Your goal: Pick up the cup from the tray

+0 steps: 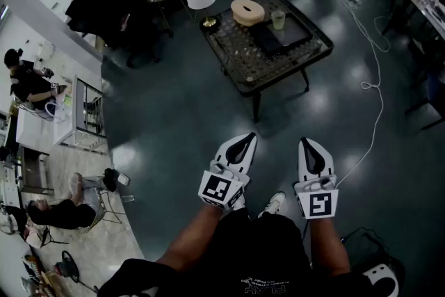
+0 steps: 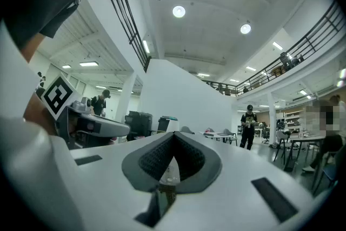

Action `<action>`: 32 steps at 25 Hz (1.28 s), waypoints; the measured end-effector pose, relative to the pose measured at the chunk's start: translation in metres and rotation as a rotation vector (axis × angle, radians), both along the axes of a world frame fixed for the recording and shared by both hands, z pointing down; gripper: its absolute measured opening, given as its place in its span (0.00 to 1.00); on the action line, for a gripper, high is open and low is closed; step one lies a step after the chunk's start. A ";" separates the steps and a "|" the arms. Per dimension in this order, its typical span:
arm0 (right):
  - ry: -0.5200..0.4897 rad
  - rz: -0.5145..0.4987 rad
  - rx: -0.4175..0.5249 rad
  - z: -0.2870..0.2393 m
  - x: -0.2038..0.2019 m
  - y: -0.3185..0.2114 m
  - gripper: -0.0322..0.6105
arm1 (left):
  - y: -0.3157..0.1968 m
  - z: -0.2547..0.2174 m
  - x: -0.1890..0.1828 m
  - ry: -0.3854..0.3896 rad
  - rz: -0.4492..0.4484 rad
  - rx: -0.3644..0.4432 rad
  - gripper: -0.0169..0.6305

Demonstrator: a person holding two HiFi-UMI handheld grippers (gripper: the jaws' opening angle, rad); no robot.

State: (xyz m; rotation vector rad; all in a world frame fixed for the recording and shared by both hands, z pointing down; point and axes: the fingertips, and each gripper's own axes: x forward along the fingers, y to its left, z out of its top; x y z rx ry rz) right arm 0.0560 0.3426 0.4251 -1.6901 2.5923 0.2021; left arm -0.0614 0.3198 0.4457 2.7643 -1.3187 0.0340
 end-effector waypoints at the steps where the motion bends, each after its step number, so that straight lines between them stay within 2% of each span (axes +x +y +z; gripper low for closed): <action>1: 0.005 0.001 -0.013 0.002 -0.007 0.001 0.06 | 0.001 0.000 -0.006 -0.010 0.008 0.008 0.04; 5: 0.020 0.003 -0.019 0.002 -0.032 0.004 0.06 | 0.006 0.001 -0.026 -0.043 0.038 0.036 0.04; 10: 0.054 0.002 -0.022 0.002 -0.057 0.019 0.06 | 0.020 0.000 -0.047 -0.043 0.045 0.028 0.04; 14: 0.022 0.024 -0.005 -0.002 -0.066 0.028 0.06 | 0.028 0.000 -0.056 -0.046 0.063 0.047 0.04; 19: 0.056 0.015 0.006 0.000 -0.083 0.034 0.06 | 0.030 0.000 -0.070 -0.066 0.085 0.083 0.04; 24: 0.035 0.033 -0.008 -0.003 -0.100 0.032 0.06 | 0.022 -0.014 -0.087 -0.003 0.096 0.114 0.04; 32: 0.054 0.040 -0.008 -0.010 -0.124 0.022 0.06 | 0.011 -0.018 -0.102 0.019 0.129 0.108 0.04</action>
